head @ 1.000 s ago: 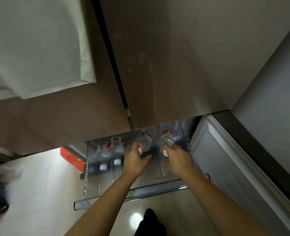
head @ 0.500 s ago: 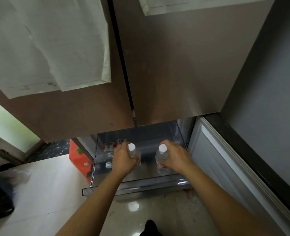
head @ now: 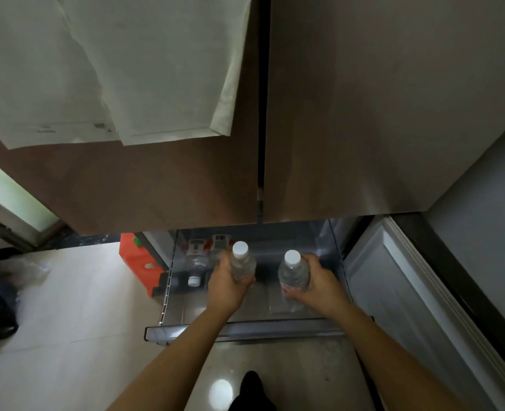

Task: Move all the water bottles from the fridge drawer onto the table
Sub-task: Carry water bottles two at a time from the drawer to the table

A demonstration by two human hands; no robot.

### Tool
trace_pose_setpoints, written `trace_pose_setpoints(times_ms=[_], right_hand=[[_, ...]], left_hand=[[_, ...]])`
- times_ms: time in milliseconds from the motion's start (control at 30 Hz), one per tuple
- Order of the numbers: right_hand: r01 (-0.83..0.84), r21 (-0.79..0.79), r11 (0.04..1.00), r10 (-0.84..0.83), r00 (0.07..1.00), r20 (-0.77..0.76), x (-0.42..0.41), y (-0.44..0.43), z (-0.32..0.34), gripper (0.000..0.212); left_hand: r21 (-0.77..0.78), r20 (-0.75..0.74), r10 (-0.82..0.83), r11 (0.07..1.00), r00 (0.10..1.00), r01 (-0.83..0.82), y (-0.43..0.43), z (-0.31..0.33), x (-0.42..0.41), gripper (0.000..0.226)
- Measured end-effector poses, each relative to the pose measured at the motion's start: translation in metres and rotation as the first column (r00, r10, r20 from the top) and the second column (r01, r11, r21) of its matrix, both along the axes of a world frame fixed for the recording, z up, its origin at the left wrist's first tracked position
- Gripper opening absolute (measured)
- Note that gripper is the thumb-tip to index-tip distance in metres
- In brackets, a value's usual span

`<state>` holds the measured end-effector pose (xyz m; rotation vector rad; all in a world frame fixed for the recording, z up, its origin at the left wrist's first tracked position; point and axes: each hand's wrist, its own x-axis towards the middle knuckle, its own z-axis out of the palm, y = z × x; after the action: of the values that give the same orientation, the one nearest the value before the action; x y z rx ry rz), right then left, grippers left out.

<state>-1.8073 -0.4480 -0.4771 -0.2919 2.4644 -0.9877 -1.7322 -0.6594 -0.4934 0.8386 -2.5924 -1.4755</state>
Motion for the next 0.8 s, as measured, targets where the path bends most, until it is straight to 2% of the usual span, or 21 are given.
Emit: trace_pose_setpoints(times_ms=[167,300,467,600,800], right_hand=[[-0.094,-0.061,0.994,0.092,0.995,-0.032,-0.009,-0.009,0.006,0.081],[-0.198,-0.12,0.973,0.186,0.977,-0.104,-0.007,-0.013,0.024,0.078],[-0.306,-0.239,0.921,0.257,0.942,-0.216,0.018,-0.026,0.06,0.08],[-0.396,-0.377,0.837,0.293,0.907,-0.303,0.059,-0.055,0.083,0.077],[-0.605,-0.5,0.62,0.472,0.796,-0.378,0.157,-0.127,0.111,0.08]], left_hand=[[-0.025,-0.082,-0.024,0.999,0.996,0.022,-0.001,0.004,0.002,0.073],[0.055,-0.165,0.056,0.997,0.985,-0.047,0.002,0.029,0.017,0.084],[-0.004,-0.309,0.165,0.985,0.937,-0.174,0.002,0.075,0.065,0.082],[-0.002,-0.418,0.328,0.932,0.847,-0.361,-0.001,0.112,0.131,0.081],[0.007,-0.5,0.539,0.785,0.678,-0.619,-0.007,0.153,0.27,0.075]])
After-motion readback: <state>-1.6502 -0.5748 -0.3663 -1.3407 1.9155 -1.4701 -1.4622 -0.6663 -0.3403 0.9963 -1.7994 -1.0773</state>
